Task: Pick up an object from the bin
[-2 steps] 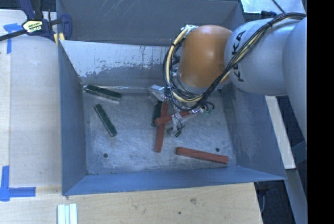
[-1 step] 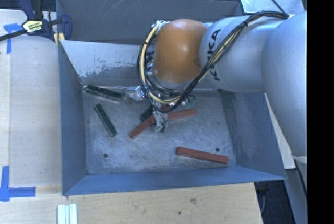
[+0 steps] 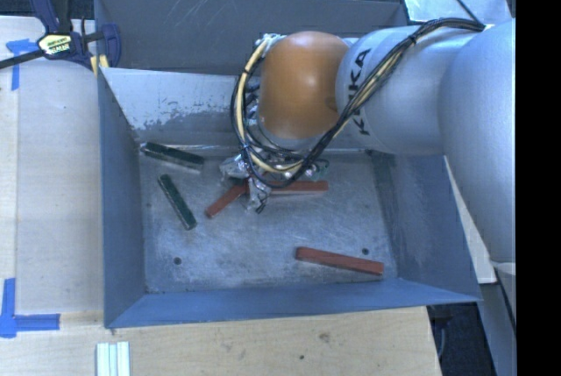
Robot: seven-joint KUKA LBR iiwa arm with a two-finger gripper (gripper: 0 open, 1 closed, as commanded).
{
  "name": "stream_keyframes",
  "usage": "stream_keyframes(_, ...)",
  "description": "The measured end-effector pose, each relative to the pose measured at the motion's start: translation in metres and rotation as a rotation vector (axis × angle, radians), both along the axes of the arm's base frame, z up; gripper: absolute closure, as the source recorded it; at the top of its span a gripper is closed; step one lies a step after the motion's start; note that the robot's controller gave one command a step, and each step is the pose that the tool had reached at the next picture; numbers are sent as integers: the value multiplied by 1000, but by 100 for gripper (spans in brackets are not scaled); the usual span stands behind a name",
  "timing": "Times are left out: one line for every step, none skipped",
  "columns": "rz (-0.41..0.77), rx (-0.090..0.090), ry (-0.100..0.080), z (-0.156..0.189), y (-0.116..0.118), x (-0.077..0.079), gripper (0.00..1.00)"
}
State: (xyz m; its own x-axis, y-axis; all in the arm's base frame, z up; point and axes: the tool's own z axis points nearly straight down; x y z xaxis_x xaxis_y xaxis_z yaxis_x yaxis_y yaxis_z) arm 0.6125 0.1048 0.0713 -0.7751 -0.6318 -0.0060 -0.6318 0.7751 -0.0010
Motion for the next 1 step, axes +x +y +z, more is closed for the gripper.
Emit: stream_keyframes(31, -2, -8, 154, -30, -2, 100)
